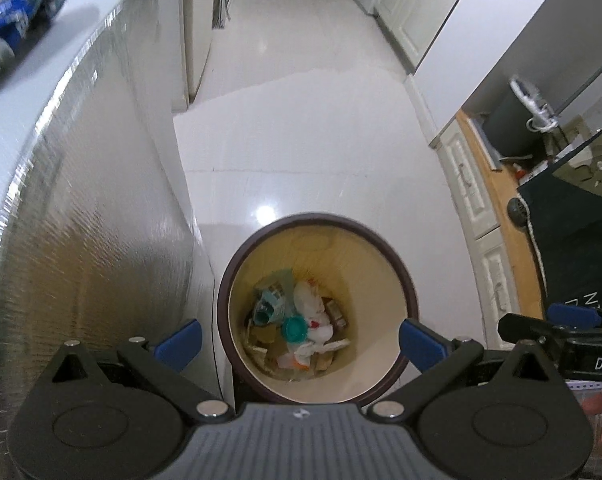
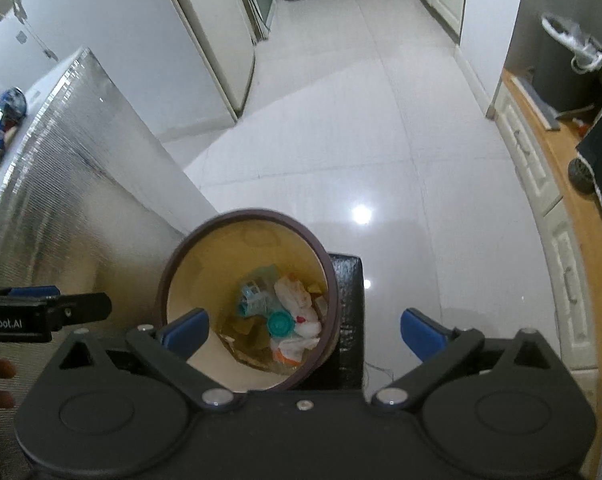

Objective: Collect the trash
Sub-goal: 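Raise both empty tools from the bin back over the table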

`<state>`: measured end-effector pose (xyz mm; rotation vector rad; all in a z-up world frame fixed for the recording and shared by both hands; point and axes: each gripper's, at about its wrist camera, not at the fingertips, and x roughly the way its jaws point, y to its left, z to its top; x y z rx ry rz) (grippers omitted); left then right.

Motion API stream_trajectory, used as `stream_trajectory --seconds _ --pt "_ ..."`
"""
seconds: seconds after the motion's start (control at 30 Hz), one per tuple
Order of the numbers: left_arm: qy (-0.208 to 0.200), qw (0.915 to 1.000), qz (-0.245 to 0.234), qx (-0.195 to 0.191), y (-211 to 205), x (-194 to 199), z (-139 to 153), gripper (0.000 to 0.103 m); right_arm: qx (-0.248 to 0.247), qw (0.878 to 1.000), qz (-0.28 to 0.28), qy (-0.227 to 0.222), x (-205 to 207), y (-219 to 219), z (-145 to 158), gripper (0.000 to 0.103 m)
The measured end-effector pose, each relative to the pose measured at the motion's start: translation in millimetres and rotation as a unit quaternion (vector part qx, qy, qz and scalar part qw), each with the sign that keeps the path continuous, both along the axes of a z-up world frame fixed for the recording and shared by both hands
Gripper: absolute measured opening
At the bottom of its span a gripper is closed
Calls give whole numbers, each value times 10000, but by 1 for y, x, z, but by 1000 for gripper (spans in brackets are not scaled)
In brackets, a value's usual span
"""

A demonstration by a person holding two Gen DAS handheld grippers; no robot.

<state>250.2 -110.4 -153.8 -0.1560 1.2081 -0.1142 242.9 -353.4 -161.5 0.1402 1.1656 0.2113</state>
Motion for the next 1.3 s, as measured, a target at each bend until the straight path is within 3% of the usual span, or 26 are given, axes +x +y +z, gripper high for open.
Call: stream_trajectory --seconds 0.2,0.5,1.03,1.3 --pt "-436 9990 1 -25 2 -9 36 103 58 9996 33 -280 -7 -1 31 103" --pt "-1131 9928 397 -51 26 -22 95 103 196 9952 302 -907 -2 13 80 103" --pt "-2001 9688 1443 220 122 -40 175 103 717 9740 1104 -1843 26 90 141 103" --pt "-2208 9557 1940 114 181 -17 195 103 821 9689 1261 -1966 54 156 158 103"
